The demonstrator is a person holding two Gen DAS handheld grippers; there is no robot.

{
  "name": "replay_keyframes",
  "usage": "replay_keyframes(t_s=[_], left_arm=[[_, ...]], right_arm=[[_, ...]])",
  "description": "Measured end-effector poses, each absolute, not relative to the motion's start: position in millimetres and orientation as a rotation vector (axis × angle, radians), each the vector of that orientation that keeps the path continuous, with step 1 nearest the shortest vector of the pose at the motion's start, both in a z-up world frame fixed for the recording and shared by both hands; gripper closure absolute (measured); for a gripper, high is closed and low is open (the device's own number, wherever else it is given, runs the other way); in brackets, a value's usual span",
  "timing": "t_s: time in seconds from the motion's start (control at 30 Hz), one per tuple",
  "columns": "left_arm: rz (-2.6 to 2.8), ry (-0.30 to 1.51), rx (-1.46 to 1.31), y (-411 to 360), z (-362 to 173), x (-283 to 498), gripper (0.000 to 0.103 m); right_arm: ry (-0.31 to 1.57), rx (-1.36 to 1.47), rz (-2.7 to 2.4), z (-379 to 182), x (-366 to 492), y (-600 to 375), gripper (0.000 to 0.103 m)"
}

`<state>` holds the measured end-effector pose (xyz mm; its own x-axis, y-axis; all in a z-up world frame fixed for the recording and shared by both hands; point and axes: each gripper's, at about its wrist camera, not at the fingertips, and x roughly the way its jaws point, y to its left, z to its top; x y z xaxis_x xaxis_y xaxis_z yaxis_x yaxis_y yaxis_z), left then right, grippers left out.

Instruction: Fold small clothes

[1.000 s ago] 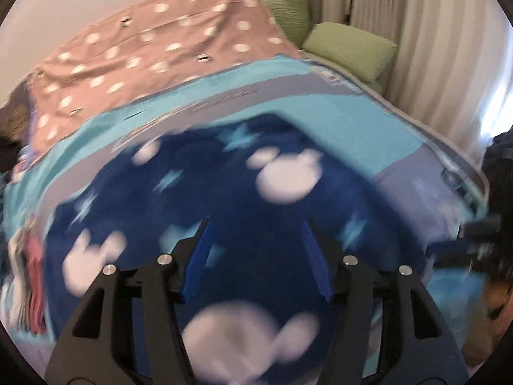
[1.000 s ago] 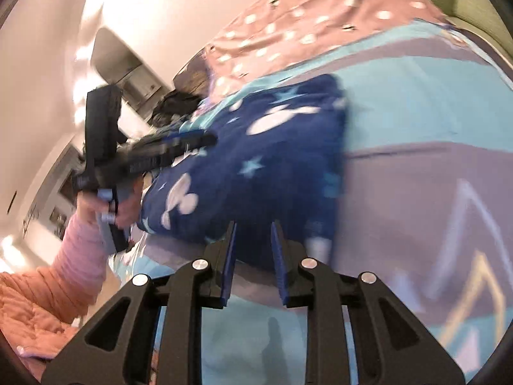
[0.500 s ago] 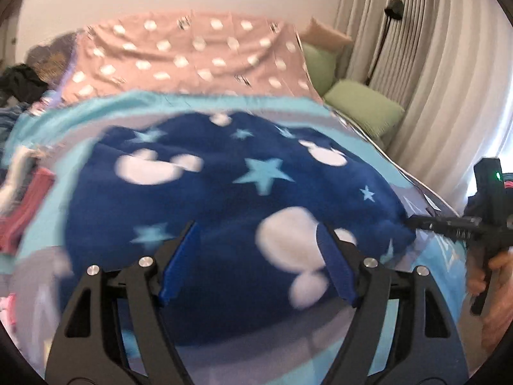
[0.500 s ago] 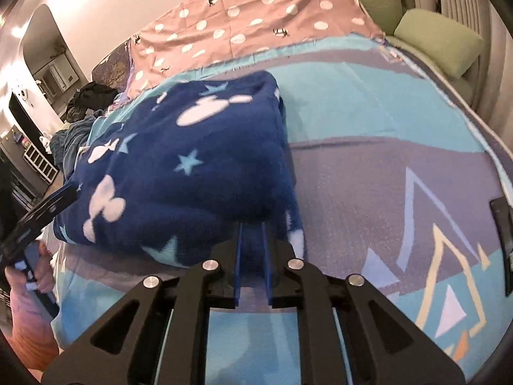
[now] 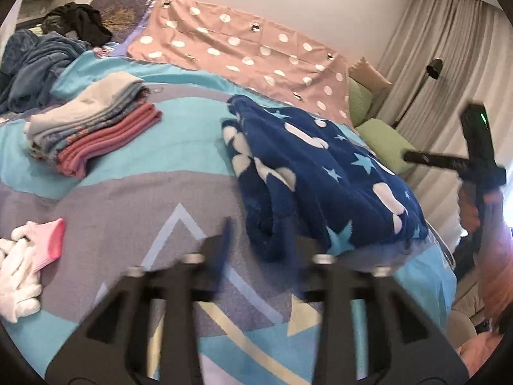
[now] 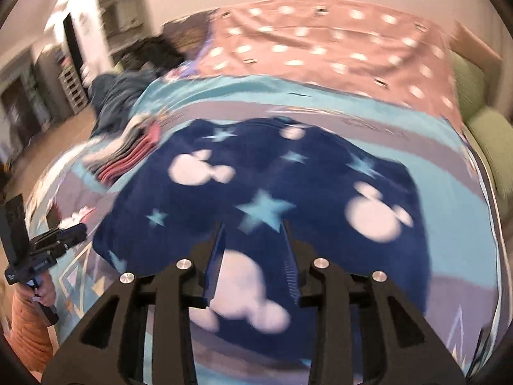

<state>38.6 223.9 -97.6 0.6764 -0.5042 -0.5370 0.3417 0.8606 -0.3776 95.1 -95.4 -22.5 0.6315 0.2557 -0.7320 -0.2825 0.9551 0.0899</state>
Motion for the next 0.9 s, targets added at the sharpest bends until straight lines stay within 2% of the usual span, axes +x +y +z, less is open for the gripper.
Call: replay_keyframes(t_s=[0.07, 0.27, 0.33, 0.4, 0.53, 0.63, 0.7, 0.73, 0.77, 0.8, 0.83, 0.87, 0.9], left_arm=[[-0.534, 0.671, -0.240, 218, -99, 45, 0.047], [-0.630, 0.690, -0.231, 203, -107, 65, 0.048], [-0.657, 0.703, -0.248, 201, -111, 69, 0.065], [-0.664, 0.718, -0.278, 204, -115, 74, 0.070], [-0.688, 0.722, -0.331, 210, -118, 76, 0.070], [-0.705, 0.723, -0.314, 206, -115, 75, 0.058], [-0.707, 0.727, -0.298, 202, -114, 75, 0.056], [-0.703, 0.731, -0.289, 200, -114, 77, 0.059], [-0.698, 0.734, -0.284, 200, -114, 78, 0.087], [-0.704, 0.737, -0.290, 203, -114, 79, 0.095], [-0.721, 0.732, -0.318, 209, -113, 77, 0.095], [-0.730, 0.711, -0.327, 215, -112, 72, 0.096], [-0.728, 0.700, -0.317, 219, -111, 68, 0.096]], right_arm=[[0.850, -0.086, 0.332, -21, 109, -71, 0.056], [0.910, -0.186, 0.371, -17, 168, -1, 0.055], [0.929, -0.205, 0.370, -20, 195, 22, 0.053], [0.944, -0.234, 0.359, -26, 217, 41, 0.052], [0.984, -0.316, 0.318, -42, 264, 79, 0.052], [1.018, -0.356, 0.272, -52, 293, 101, 0.051], [1.052, -0.369, 0.254, -61, 310, 115, 0.038], [1.076, -0.383, 0.253, -66, 317, 121, 0.037], [1.101, -0.407, 0.253, -73, 323, 128, 0.037], [1.118, -0.453, 0.232, -81, 329, 135, 0.058], [1.131, -0.507, 0.183, -91, 334, 140, 0.085], [1.154, -0.511, 0.152, -97, 339, 140, 0.094], [1.161, -0.457, 0.156, -97, 340, 137, 0.094]])
